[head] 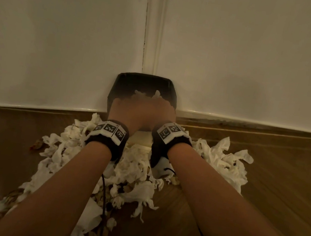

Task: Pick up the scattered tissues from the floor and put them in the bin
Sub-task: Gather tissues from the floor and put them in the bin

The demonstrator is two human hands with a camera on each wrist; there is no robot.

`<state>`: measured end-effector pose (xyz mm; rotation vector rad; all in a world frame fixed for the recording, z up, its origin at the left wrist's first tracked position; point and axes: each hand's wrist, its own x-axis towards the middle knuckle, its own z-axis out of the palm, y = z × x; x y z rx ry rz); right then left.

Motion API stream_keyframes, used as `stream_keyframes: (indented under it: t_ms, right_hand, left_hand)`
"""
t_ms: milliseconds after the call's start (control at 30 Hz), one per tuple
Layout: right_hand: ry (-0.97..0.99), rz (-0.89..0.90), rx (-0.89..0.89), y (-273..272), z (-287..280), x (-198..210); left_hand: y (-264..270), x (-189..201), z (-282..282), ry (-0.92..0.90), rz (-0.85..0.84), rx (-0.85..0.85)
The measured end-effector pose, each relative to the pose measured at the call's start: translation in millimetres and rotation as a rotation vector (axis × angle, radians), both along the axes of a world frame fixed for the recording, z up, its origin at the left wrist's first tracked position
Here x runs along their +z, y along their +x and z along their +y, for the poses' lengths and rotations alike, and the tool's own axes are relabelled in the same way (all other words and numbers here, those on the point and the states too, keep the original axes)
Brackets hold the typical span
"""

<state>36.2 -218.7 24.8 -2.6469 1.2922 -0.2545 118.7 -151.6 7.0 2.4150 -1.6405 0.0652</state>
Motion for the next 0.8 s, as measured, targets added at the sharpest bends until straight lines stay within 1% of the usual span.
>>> stream_keyframes:
  t_ms: [100, 167, 233, 267, 333, 400, 467, 533, 600, 667, 733, 800]
  right_hand:
    - [0.093, 0.116, 0.096, -1.6, -0.3, -0.4]
    - [0.092, 0.241, 0.183, -4.1, 0.4, 0.6]
    - [0.063, 0.313, 0.223, -9.1, 1.6, 3.1]
    - [0.051, 0.317, 0.226, -11.3, 2.2, 5.1]
    - [0.024, 0.283, 0.248, -13.0, 2.8, 7.6]
    - [0.034, 0.235, 0.257, -12.9, 2.1, 7.9]
    - [0.014, 0.169, 0.244, -14.4, 1.3, 6.1]
    - [-0.055, 0.075, 0.221, -20.9, 2.6, 1.9]
    - [-0.142, -0.063, 0.194, -32.8, 6.8, -4.5]
    - [-0.187, -0.25, 0.134, -49.6, 13.1, -11.1]
    - [-0.18, -0.42, 0.053, -66.9, 20.8, -18.0]
    - [-0.156, -0.507, -0.027, -84.0, 26.7, -29.2]
  left_hand:
    - [3.5, -0.8, -1.2, 0.21, -0.062, 0.011]
    - [5.9, 2.1, -3.9, 0.336, -0.088, 0.056]
    - [8.1, 5.9, -8.1, 0.399, -0.051, 0.134]
    - [8.4, 7.9, -9.7, 0.387, -0.03, 0.142]
    - [9.0, 11.0, -10.7, 0.319, -0.035, 0.1]
    - [6.6, 12.7, -7.0, 0.237, -0.026, 0.092]
    - [-0.5, 12.4, -2.7, 0.104, -0.02, 0.092]
    - [-15.2, 10.4, 2.8, -0.065, 0.035, 0.086]
    - [-36.3, 6.7, 8.1, -0.232, 0.079, 0.056]
    - [-57.2, 1.9, 13.9, -0.367, 0.08, 0.029]
    - [-72.6, -4.1, 20.5, -0.444, 0.079, 0.003]
    - [-81.6, -11.8, 27.4, -0.508, 0.109, -0.055]
